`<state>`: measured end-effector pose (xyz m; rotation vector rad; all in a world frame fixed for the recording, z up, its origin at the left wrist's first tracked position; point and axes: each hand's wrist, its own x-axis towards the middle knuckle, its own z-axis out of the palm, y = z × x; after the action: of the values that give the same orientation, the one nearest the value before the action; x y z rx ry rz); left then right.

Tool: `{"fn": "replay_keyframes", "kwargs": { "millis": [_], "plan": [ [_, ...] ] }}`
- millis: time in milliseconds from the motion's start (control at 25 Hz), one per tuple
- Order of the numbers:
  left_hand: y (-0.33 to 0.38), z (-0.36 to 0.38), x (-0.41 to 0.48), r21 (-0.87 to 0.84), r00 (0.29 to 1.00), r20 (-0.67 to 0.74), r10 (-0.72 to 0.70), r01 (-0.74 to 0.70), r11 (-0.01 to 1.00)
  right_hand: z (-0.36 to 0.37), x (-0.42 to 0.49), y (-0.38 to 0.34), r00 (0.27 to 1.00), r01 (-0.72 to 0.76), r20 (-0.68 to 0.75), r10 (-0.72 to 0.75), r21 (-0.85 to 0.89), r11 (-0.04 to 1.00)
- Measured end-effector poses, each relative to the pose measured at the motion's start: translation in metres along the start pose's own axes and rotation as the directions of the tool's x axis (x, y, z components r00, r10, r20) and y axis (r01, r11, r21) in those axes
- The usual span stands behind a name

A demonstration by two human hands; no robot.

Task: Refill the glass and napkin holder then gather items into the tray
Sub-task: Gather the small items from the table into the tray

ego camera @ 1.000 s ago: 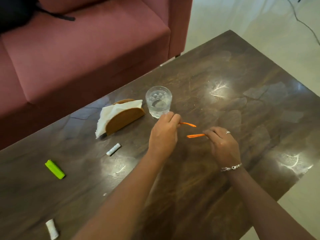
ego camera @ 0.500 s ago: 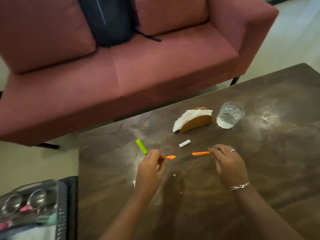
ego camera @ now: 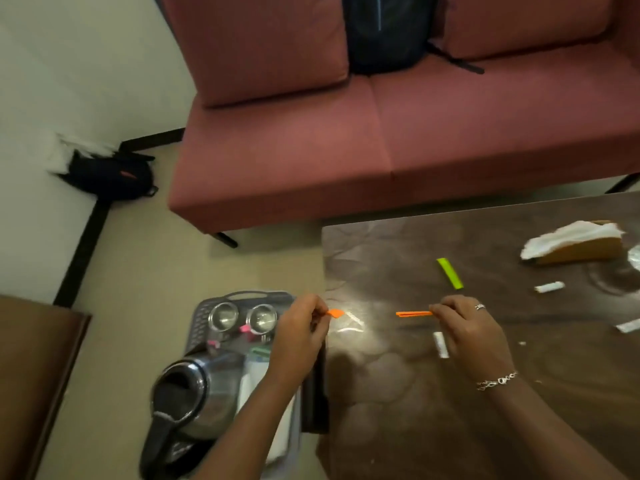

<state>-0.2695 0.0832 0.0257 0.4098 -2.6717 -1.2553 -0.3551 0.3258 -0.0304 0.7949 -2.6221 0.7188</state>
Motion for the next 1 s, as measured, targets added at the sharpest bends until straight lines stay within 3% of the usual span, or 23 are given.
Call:
{"fn": "replay_keyframes", "kwargs": {
  "millis": [200, 360, 560, 800, 880, 1000],
  "plan": [
    [-0.058, -0.099, 0.01, 0.158, 0.994, 0.099, -0.054, 0.038, 0.987, 0.059, 0.023, -0.094, 0.979, 0.18, 0.085, -0.186, 0.076, 0.981],
    [-0.1, -0.15, 0.034, 0.426, 0.968, 0.249, -0.043, -0.069, 0.902, 0.106, 0.036, -0.135, 0.91, 0.346, 0.203, -0.362, 0.112, 0.932],
    [-0.156, -0.152, 0.058, 0.595, 0.835, 0.533, -0.137, -0.255, 0.762, 0.169, 0.055, -0.154, 0.723, 0.63, 0.274, -0.634, 0.114, 0.768],
    [-0.199, -0.121, 0.072, 0.644, 0.706, 0.646, -0.291, -0.299, 0.704, 0.216, 0.067, -0.161, 0.476, 0.801, 0.432, -0.766, 0.146, 0.581],
    [-0.209, -0.113, 0.072, 0.654, 0.702, 0.639, -0.314, -0.281, 0.702, 0.224, 0.067, -0.163, 0.414, 0.818, 0.498, -0.762, 0.164, 0.551],
    [-0.219, -0.107, 0.071, 0.692, 0.757, 0.552, -0.349, -0.183, 0.699, 0.231, 0.064, -0.165, 0.348, 0.819, 0.588, -0.73, 0.188, 0.542]
  ]
}}
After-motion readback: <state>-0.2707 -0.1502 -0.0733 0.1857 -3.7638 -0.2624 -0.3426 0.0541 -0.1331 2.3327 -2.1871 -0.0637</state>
